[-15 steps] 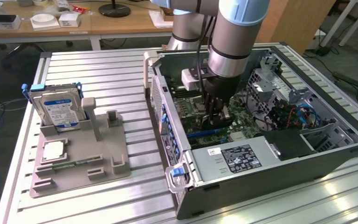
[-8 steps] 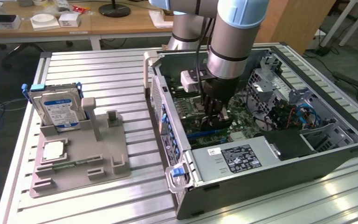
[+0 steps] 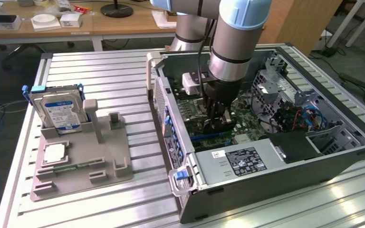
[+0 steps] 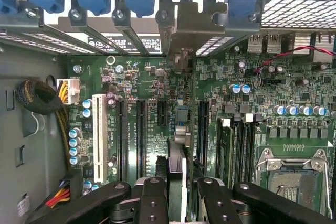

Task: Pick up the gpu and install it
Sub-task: 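Insert the gpu into the slot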

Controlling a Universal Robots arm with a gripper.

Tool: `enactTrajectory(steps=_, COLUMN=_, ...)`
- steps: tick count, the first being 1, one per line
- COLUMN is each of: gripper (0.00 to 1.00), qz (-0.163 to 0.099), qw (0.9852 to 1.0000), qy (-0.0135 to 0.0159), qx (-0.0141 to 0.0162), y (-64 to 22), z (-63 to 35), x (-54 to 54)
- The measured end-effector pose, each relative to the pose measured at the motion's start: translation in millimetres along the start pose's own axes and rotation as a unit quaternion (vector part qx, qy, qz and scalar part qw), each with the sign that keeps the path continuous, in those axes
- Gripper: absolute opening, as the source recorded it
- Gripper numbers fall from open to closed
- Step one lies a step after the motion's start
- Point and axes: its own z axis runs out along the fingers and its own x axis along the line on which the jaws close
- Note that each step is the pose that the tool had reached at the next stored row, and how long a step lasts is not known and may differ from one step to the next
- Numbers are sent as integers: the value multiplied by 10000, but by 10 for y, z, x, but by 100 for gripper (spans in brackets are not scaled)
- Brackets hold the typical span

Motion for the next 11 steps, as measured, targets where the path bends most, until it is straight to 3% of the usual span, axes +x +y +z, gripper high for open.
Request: enactTrajectory(steps=11, gripper=27, qz=0, qw=10000, qy=0, qx=0, y=22, z=0, x=0)
